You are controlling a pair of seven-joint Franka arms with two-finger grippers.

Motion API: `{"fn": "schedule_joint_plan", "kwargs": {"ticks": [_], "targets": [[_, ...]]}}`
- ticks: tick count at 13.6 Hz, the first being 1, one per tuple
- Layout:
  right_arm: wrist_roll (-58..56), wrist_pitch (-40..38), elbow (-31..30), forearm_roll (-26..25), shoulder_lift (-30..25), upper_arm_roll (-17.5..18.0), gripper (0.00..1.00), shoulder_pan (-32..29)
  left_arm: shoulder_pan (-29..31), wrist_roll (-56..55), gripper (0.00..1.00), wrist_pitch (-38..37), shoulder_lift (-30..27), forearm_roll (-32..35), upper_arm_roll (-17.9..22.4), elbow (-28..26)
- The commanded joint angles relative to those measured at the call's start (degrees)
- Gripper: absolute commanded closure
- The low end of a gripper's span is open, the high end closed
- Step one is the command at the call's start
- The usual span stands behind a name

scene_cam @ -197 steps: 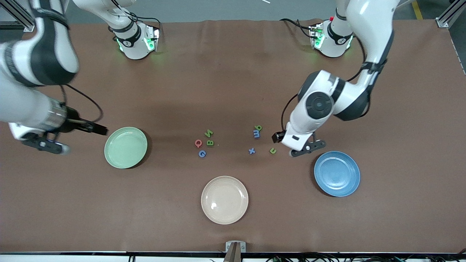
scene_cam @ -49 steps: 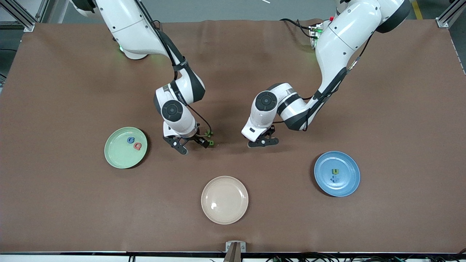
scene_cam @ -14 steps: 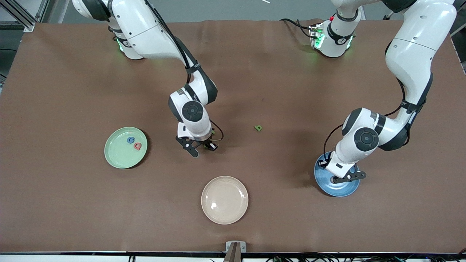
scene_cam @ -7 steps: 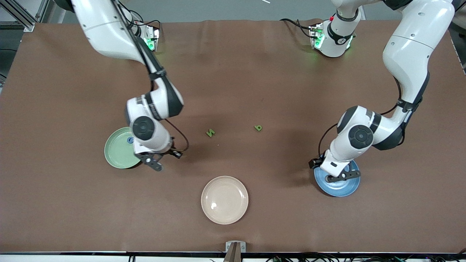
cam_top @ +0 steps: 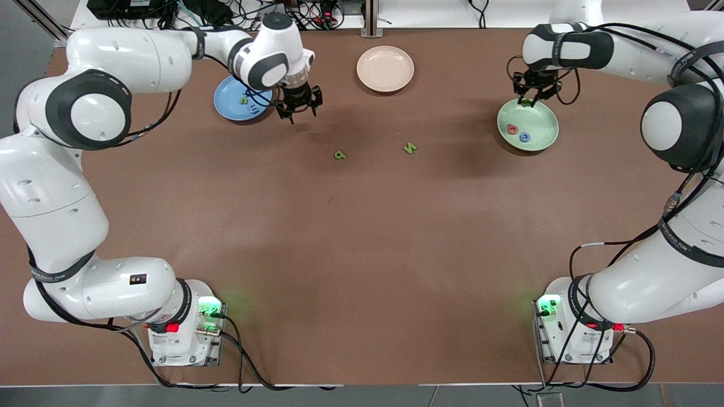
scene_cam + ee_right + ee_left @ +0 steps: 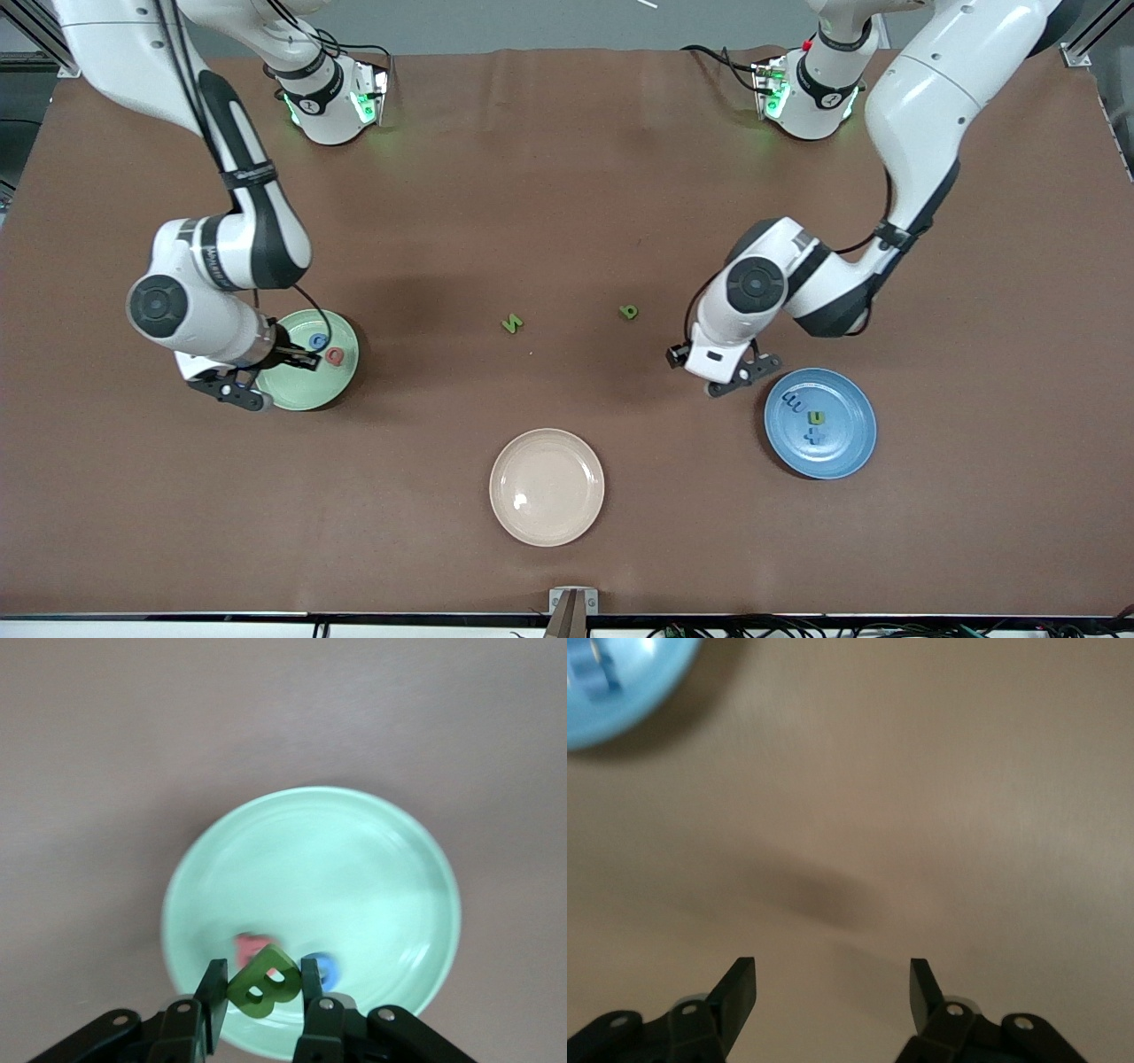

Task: Sort upper and lower case letters into plates
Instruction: 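Drop the B on the green plate while the left gripper drops E, then grasp the green N with the right gripper while the left gripper grasps the green a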

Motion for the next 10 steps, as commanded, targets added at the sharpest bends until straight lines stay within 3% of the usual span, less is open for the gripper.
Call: {"fn": "schedule_joint_plan", "kwargs": {"ticks": [1,5,10], "targets": [[-5.7,2.5,-3.7,-0.4,-1.8,1.4,1.0,-3.7,-3.2,-8.2,0.22,1.3,-0.7,0.4,0.1,-1.5],[-7.9,8.6,-7.4,-0.3,-1.2,1.4,1.0,-5.1,-6.8,-19.6,0.24,7.5,0.3,1.2,0.3,-4.4],[-8.0,10.8,-8.2,-0.3,-0.2,1.4,1.0,-5.2,-10.1,-30.4,0.26,8.8,0.7,2.5,0.6,-6.2]]}}
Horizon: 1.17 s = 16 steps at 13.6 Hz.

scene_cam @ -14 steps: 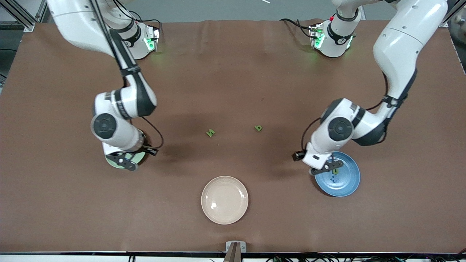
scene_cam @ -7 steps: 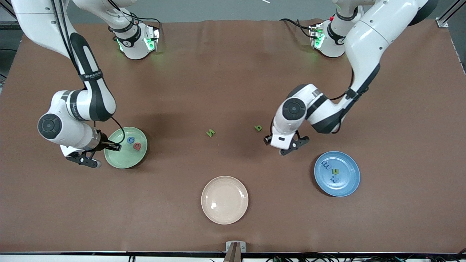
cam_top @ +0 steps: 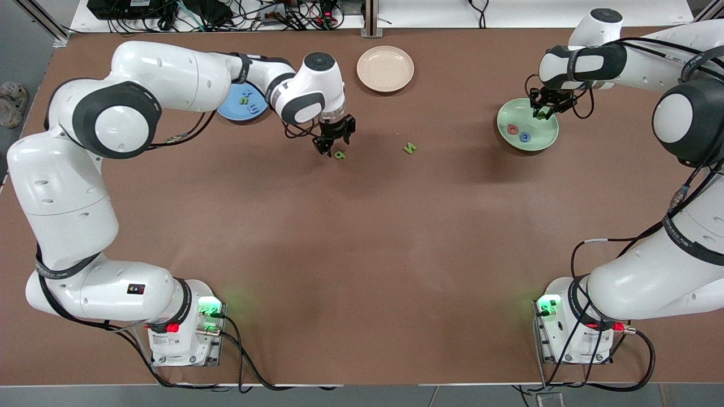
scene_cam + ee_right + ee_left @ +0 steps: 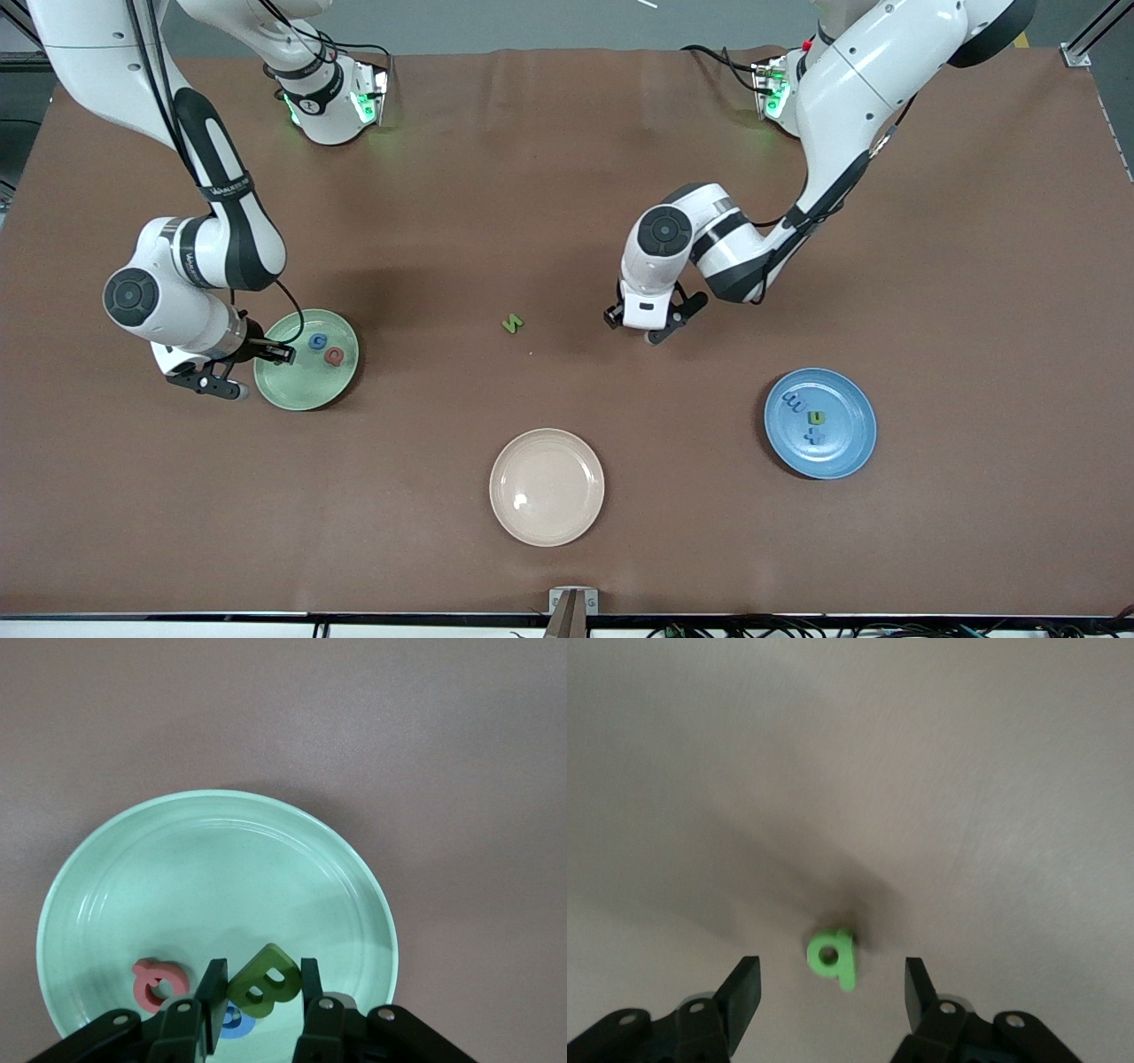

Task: Sort upper and lower case letters into plates
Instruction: 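Grasp the green N with the right gripper while the left gripper grasps the green a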

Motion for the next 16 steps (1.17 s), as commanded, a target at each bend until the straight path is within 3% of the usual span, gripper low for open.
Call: {"fn": "schedule_joint_plan", "kwargs": {"ticks": [1,4,13,15,16], "targets": [[-0.7,2.3,-1.6,-0.3,0.0,1.0,1.0,-1.2,-0.5,-6.9,0.26,3.2,-0.4,3.6,0.4,-2.1],[-0.7,4.3,-2.2,-0.3,0.8,1.0,1.0,-1.3,-0.7,-11.5,0.28,3.5,0.2,7.7,0.4,-2.5],[-0.6,5.5,-2.3,0.2,3.4,1.1,0.97,-1.6,-0.8,-13.1,0.37,4.1,1.3,8.2,0.5,-2.2],[-0.5,5.5,-2.3,0.2,3.5,1.2,0.9,-1.6,-0.8,-13.1,0.38,4.2,1.5,8.2,0.4,-1.9],[-0.5,5.5,-2.2,0.2,3.5,1.2,0.8,-1.5,-0.8,-13.1,0.39,4.6,1.8,8.2,0.5,-1.9]]}}
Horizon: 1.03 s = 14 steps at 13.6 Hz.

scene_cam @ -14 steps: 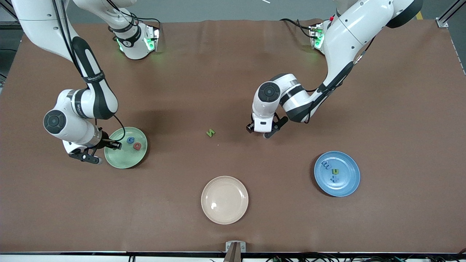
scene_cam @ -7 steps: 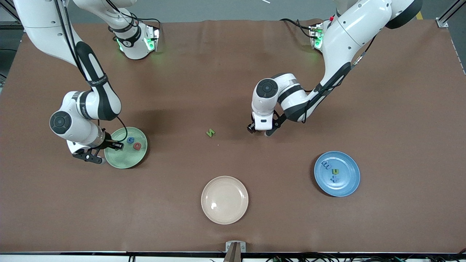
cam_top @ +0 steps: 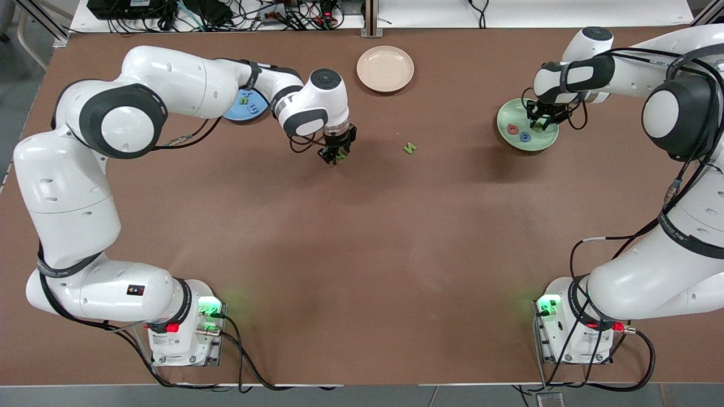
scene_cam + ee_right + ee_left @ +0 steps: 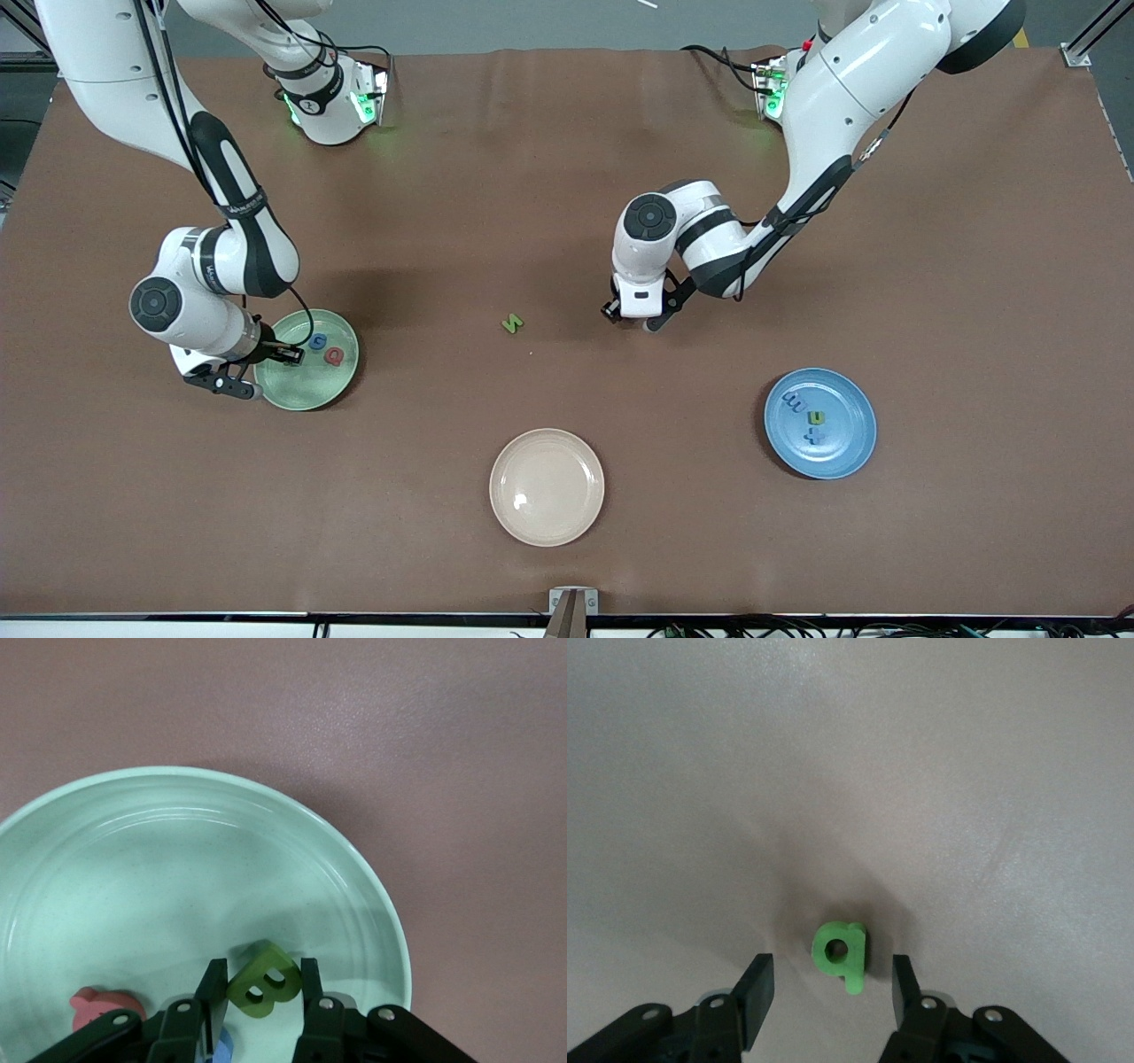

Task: Sort upper and lower case letters into plates
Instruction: 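Grasp the green N with the right gripper while the left gripper grasps the green a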

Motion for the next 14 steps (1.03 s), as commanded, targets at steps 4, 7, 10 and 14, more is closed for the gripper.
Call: {"fn": "schedule_joint_plan", "kwargs": {"ticks": [4,7,10,14], "targets": [[-0.1,0.0,-0.5,0.2,-0.7,1.2,0.0,-0.9,-0.3,-1.5,0.43,1.5,1.1,2.8,0.9,0.3],[1.4,-7.0,2.3,0.5,-3.2,1.4,0.0,0.6,-0.3,-1.5,0.46,1.5,1.2,2.9,0.9,0.4],[12.7,-11.7,4.6,2.5,-4.6,1.4,0.0,7.1,-0.3,-1.0,0.78,1.5,1.2,3.1,0.9,0.6],[33.0,-8.7,5.5,2.6,-4.1,1.3,0.0,18.8,0.6,0.3,0.99,0.9,0.4,3.6,0.9,2.2]]}}
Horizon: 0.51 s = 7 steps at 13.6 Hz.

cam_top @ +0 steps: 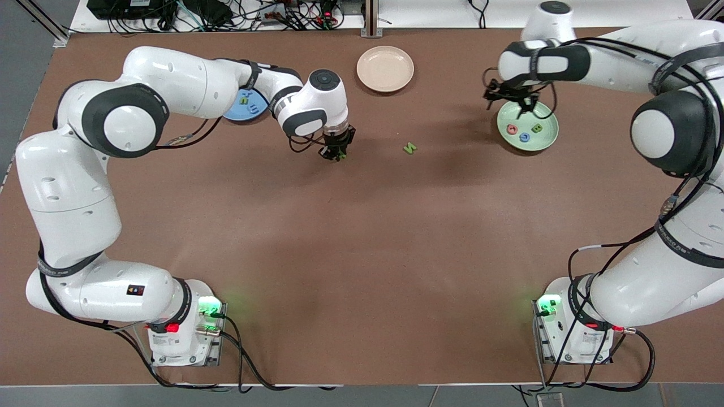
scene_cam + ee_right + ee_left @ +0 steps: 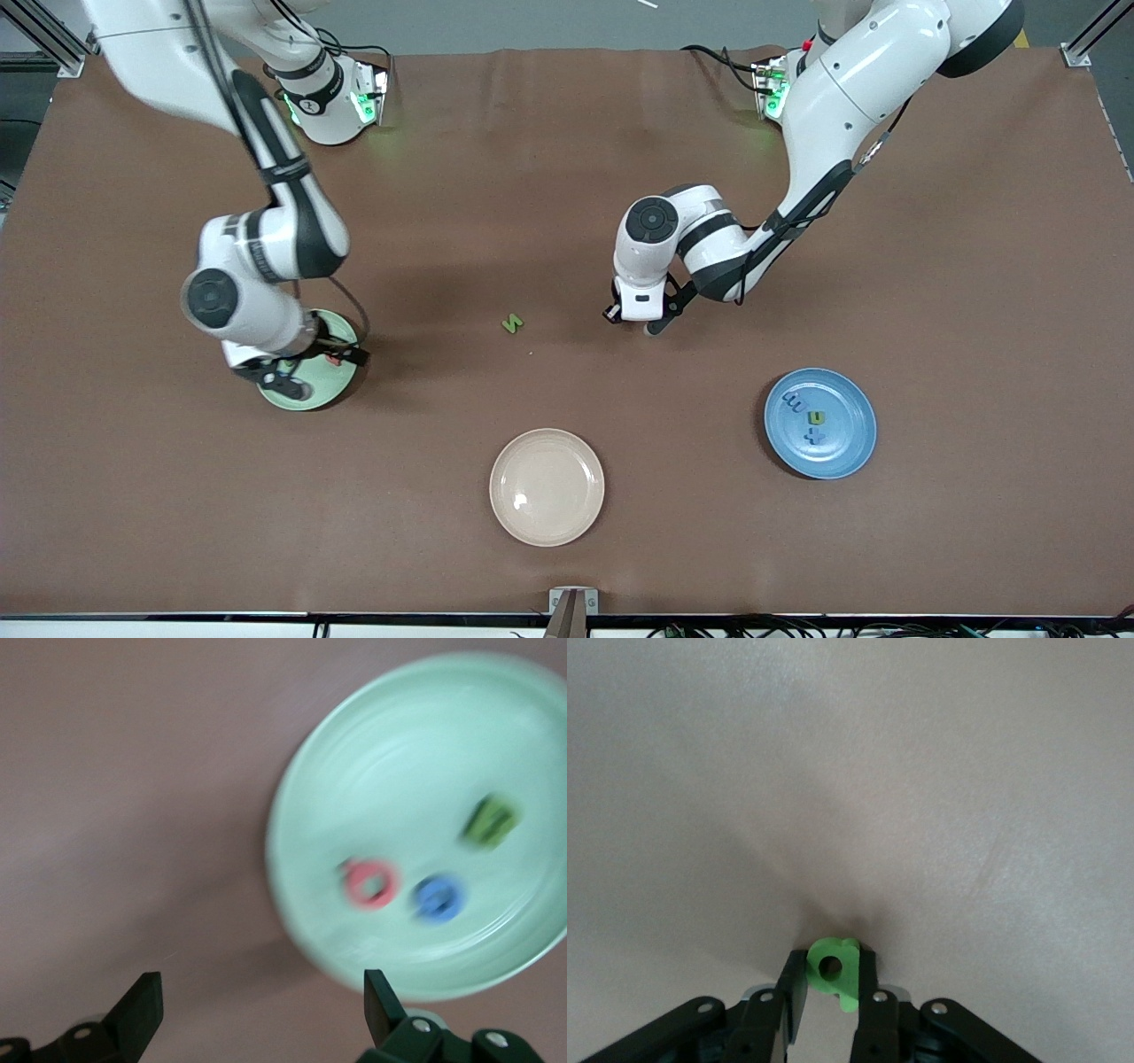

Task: Sort upper and lower case letters into plates
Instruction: 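Grasp the green N with the right gripper while the left gripper grasps the green a, then carry the N with the right gripper while the left gripper drops a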

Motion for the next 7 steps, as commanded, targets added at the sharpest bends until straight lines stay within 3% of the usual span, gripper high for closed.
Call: {"fn": "schedule_joint_plan", "kwargs": {"ticks": [1,7], "targets": [[12.5,3.3,-0.4,0.4,0.1,-0.6,0.0,7.1,0.9,1.9,0.99,-0.1,-0.5,1.6,0.2,2.4],[33.3,11.5,4.1,0.3,9.5,-0.6,0.0,17.9,5.1,15.5,1.0,-7.0,-1.9,1.5,0.1,11.0]]}}
